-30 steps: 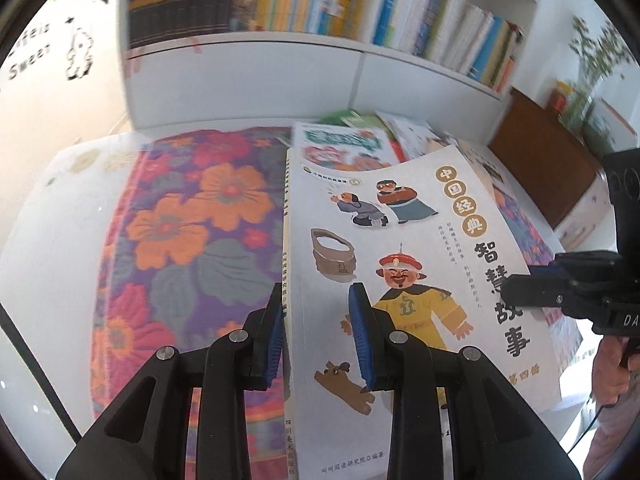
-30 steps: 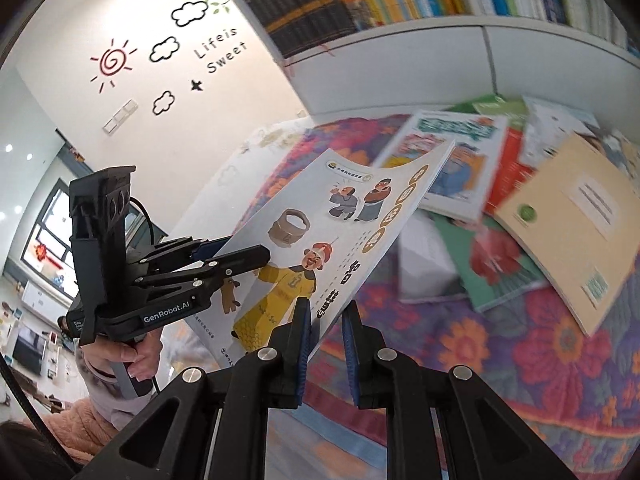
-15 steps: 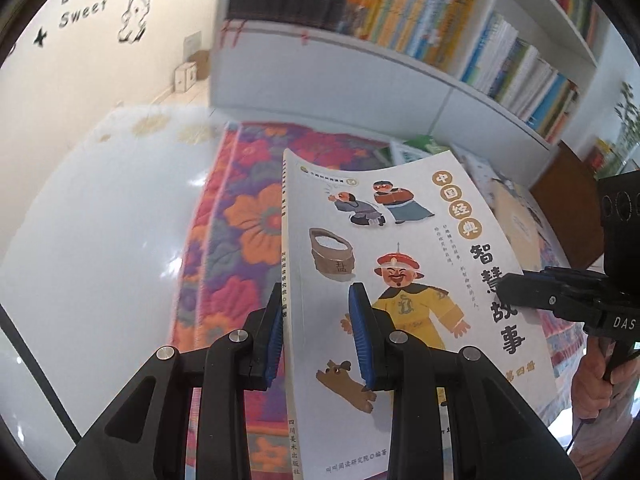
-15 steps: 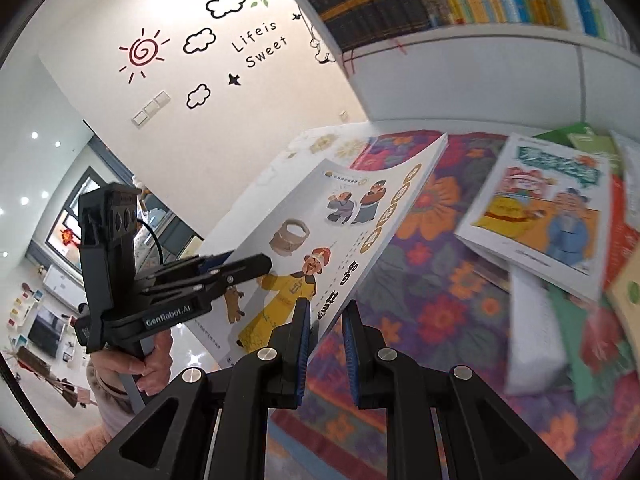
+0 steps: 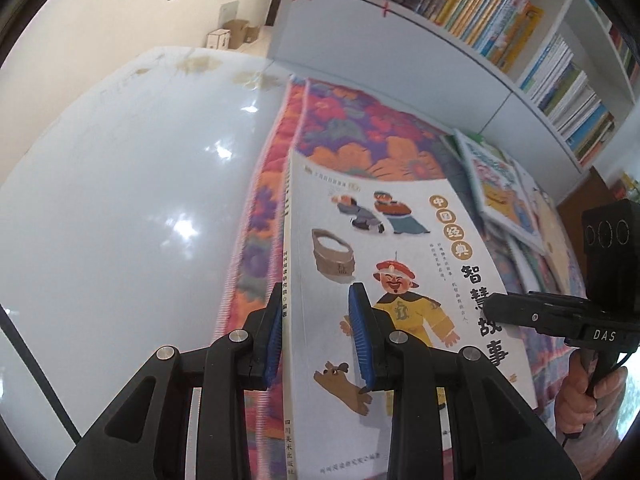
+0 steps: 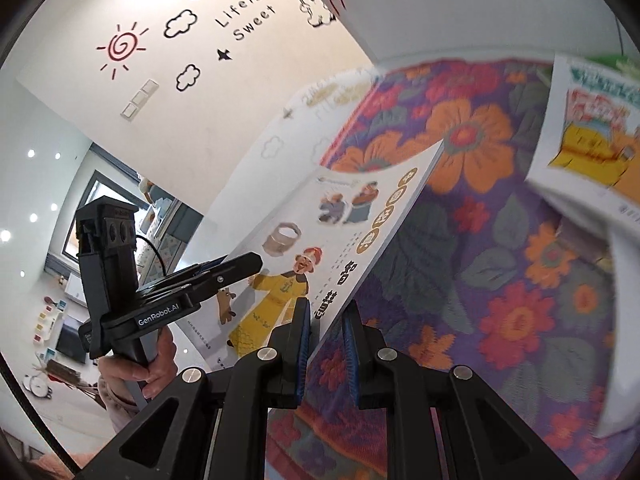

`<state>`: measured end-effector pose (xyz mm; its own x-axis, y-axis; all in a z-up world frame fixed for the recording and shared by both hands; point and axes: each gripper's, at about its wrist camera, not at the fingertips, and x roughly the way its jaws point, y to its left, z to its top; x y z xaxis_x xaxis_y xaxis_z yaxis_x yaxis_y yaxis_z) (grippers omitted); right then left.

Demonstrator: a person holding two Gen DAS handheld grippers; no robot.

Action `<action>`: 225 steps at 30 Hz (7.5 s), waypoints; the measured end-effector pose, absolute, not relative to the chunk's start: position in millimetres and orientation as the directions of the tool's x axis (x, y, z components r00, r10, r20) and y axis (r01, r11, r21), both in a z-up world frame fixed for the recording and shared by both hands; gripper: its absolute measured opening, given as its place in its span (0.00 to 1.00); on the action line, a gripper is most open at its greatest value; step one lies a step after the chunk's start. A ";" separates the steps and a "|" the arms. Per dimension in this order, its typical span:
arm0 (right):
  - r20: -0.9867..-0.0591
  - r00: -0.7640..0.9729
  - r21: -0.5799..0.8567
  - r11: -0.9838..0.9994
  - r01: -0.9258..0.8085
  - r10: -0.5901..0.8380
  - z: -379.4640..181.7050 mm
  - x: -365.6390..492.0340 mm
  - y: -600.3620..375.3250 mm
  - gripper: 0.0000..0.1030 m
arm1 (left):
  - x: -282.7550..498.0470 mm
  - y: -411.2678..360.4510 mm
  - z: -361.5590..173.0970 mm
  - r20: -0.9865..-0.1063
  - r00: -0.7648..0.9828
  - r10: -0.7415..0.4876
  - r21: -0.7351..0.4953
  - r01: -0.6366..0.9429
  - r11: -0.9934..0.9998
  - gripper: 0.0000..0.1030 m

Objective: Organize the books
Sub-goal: 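Carry the white book aside, lay it on the quilt, open left gripper, then move the left gripper to the comic book with the green title, then close the left gripper on the comic book's edge, then lift the comic book off the pile with the left gripper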

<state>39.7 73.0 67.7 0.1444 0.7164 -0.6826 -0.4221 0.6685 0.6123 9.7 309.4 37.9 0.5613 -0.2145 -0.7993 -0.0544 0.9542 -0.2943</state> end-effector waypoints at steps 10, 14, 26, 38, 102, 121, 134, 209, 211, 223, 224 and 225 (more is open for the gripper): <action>-0.680 0.110 0.656 0.669 -0.350 0.725 31.3 42.2 72.5 0.15 | 8.4 321.0 23.1 -0.812 0.567 -0.138 -0.243 -0.113 0.963 0.29; -0.670 0.126 0.665 0.666 -0.339 0.732 26.4 40.0 70.5 0.15 | 7.3 316.6 19.5 -0.813 0.571 -0.114 -0.211 -0.106 0.972 0.29; -0.630 0.143 0.700 0.637 -0.323 0.764 23.5 35.2 65.4 0.16 | 5.1 319.7 19.1 -0.809 0.579 -0.102 -0.215 -0.130 0.968 0.31; -0.584 0.107 0.768 0.590 -0.248 0.805 16.0 40.6 52.8 0.16 | -8.4 301.2 60.8 -0.782 0.623 0.010 -0.135 -0.185 0.973 0.31; -0.632 0.413 0.750 0.652 0.113 0.656 50.0 75.6 -185.8 0.13 | 114.8 99.0 51.4 -0.808 0.538 -0.242 -0.237 0.080 0.968 0.42; -0.564 0.479 0.800 0.588 0.117 0.673 34.9 97.7 -187.8 0.21 | 130.0 100.0 32.2 -0.807 0.515 -0.290 -0.293 0.078 0.953 0.43; -0.527 0.520 0.814 0.575 0.081 0.672 25.7 85.8 -196.1 0.06 | 129.0 103.9 27.5 -0.787 0.534 -0.310 -0.314 0.086 0.946 0.47; -0.545 0.504 0.717 0.684 -0.132 0.670 107.9 -11.6 -153.0 0.03 | 34.6 99.8 101.9 -0.650 0.667 -0.364 -0.290 0.225 0.930 0.45; -0.552 0.502 0.738 0.671 -0.079 0.666 96.7 -15.0 -163.2 0.03 | 36.0 104.3 100.6 -0.658 0.674 -0.337 -0.264 0.212 0.941 0.45; -0.570 0.473 0.797 0.591 0.121 0.672 33.5 52.5 -202.1 0.29 | 124.2 121.6 31.5 -0.812 0.506 -0.289 -0.306 0.053 0.951 0.46; -0.573 0.468 0.793 0.598 0.113 0.672 33.6 57.5 -200.3 0.29 | 126.9 120.3 27.6 -0.814 0.495 -0.303 -0.320 0.052 0.946 0.46; -0.573 0.465 0.793 0.600 0.107 0.675 33.8 62.5 -198.1 0.29 | 127.8 117.2 23.4 -0.814 0.487 -0.316 -0.331 0.058 0.942 0.46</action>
<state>62.5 -198.1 33.8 0.4649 0.6747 -0.5733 0.1072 0.5999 0.7929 127.8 117.2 23.4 0.4869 -0.3159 -0.8143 0.0577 0.9419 -0.3309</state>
